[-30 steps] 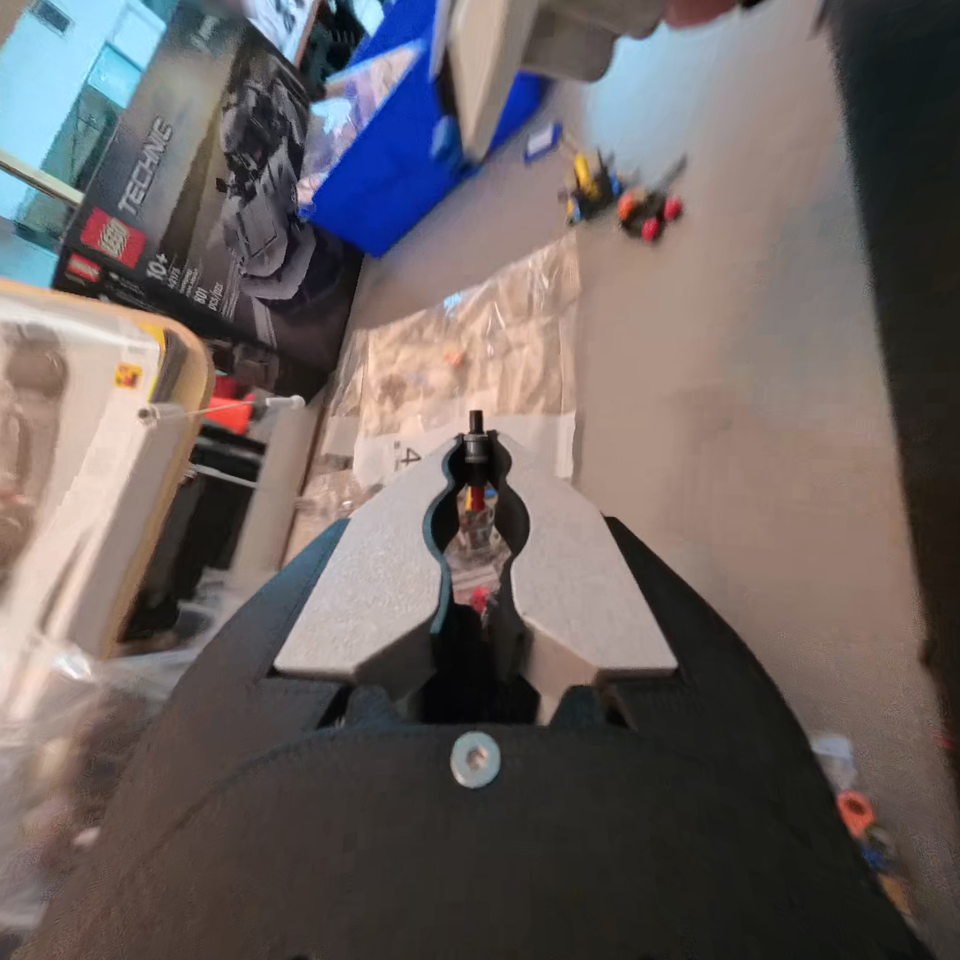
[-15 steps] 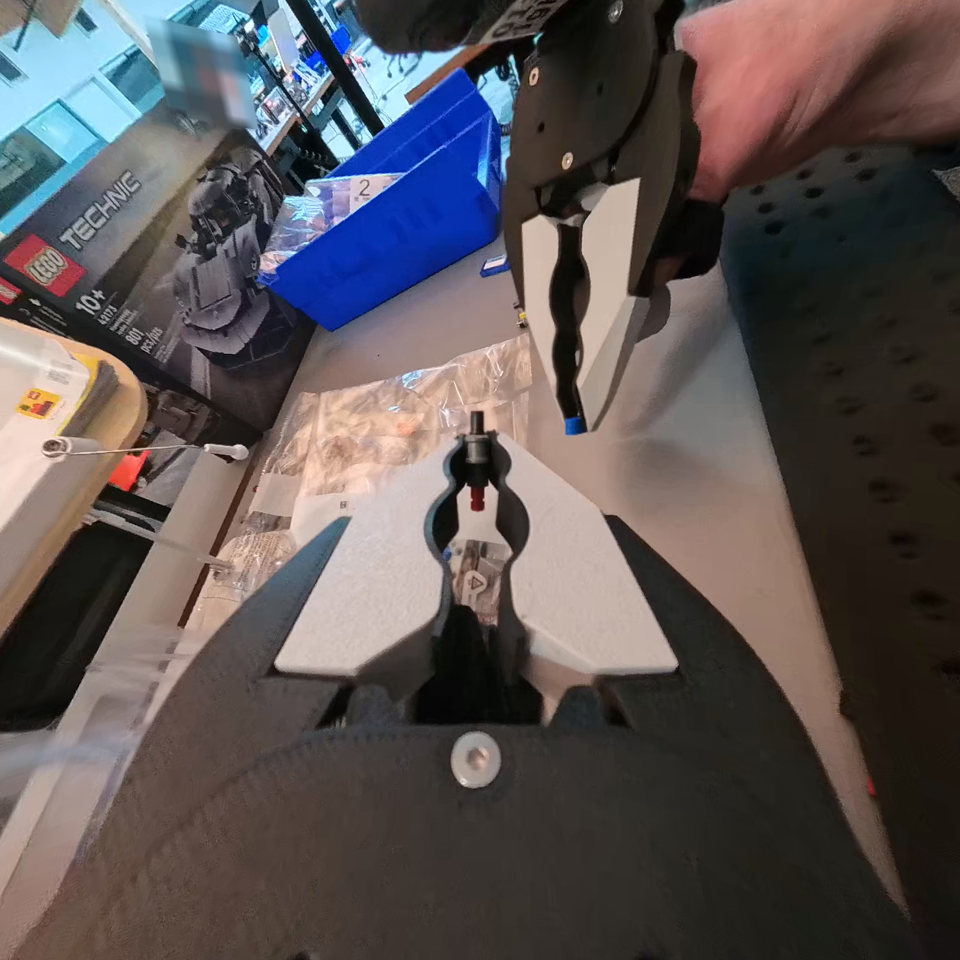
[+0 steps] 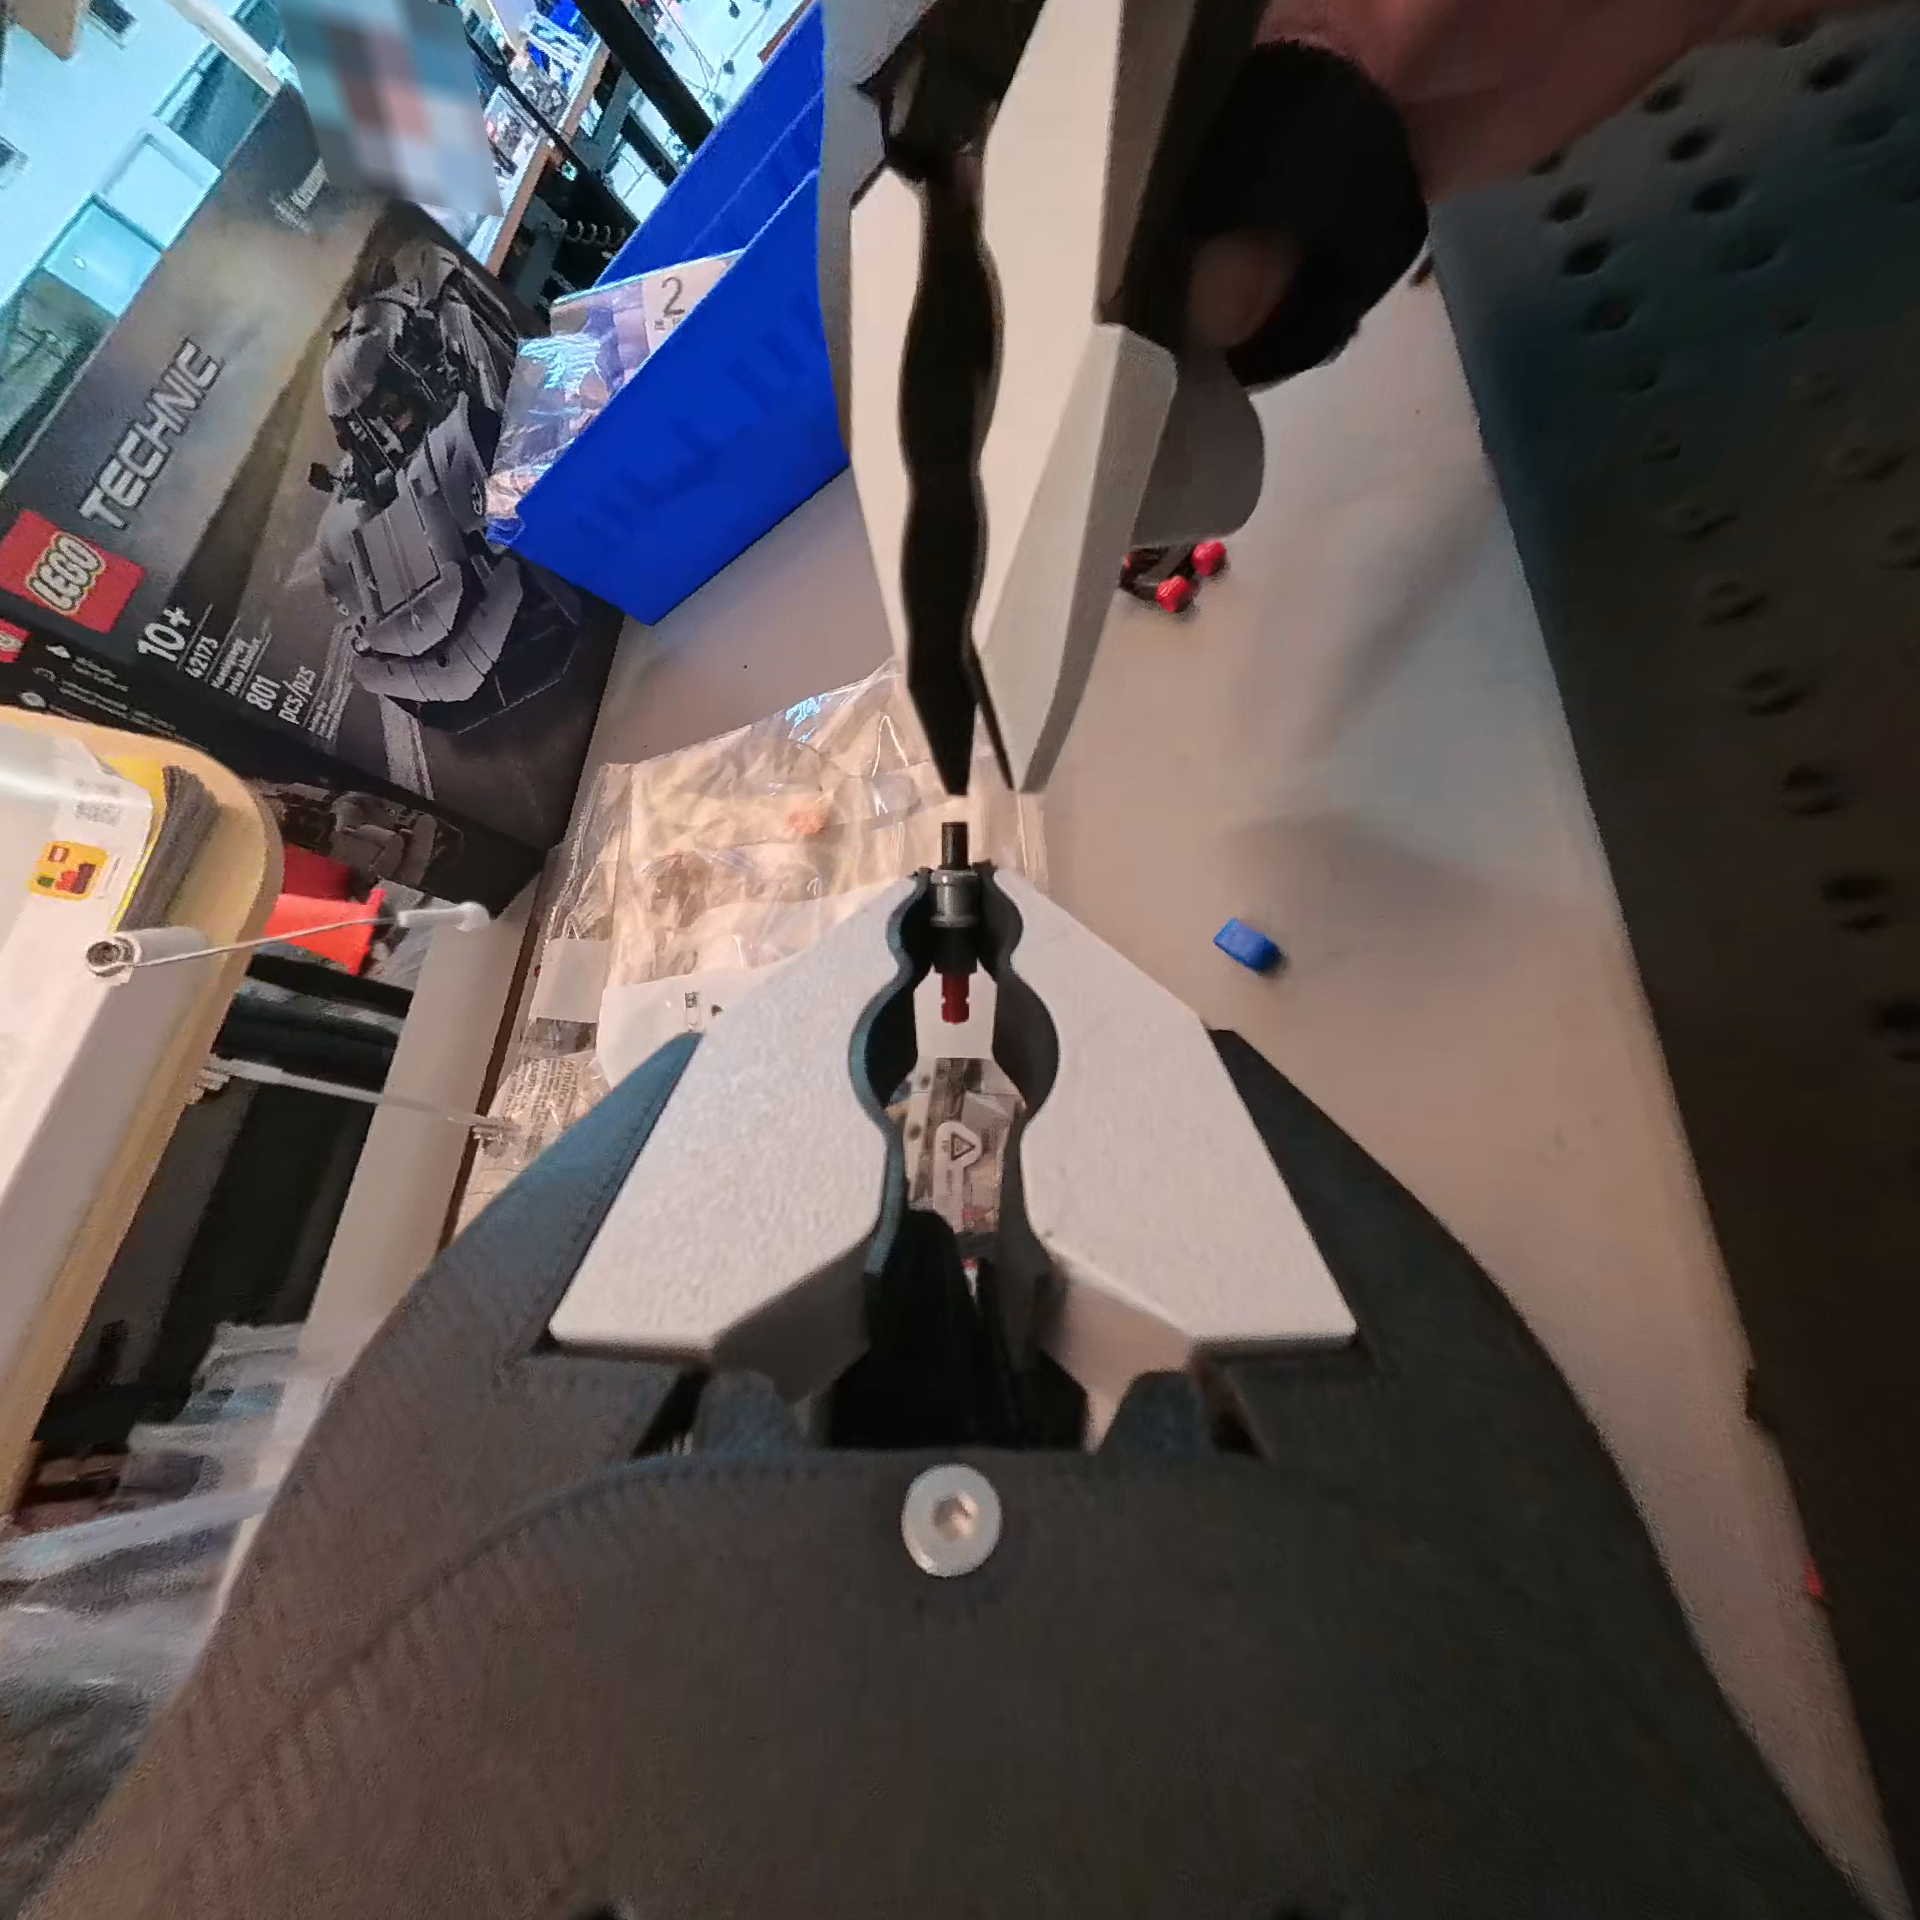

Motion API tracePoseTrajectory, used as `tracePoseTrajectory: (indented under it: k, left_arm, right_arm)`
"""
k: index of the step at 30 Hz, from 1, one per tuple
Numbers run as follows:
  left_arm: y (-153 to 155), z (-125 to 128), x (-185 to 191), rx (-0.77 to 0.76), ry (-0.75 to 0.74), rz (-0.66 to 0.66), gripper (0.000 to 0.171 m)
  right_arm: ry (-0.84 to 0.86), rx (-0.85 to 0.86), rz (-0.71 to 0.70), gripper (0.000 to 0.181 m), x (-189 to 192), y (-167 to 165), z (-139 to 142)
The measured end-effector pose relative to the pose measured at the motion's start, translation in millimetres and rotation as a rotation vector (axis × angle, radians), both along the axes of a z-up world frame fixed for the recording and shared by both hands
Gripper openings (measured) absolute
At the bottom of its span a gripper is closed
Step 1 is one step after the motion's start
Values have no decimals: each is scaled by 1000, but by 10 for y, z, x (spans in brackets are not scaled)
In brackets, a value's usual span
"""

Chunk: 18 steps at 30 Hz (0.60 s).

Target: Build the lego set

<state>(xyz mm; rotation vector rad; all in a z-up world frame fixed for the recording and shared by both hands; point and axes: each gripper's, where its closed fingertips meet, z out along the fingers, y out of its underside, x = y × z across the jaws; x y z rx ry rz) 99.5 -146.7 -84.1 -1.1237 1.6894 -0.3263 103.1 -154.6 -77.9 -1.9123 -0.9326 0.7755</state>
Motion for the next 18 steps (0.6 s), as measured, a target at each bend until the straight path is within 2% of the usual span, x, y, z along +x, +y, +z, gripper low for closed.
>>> tracePoseTrajectory:
  k: [5,8,18]
  left_arm:
    - [-34,-17,28,49,23,-4,6]
    - [-48,-34,42,75,38,-8,7]
    - [-68,-51,65,107,54,-10,6]
  right_arm:
    - [56,-20,32,10,-109,-9,25]
    - [105,-18,48,0,-149,-29,82]
    - [24,-8,20,11,-72,-10,26]
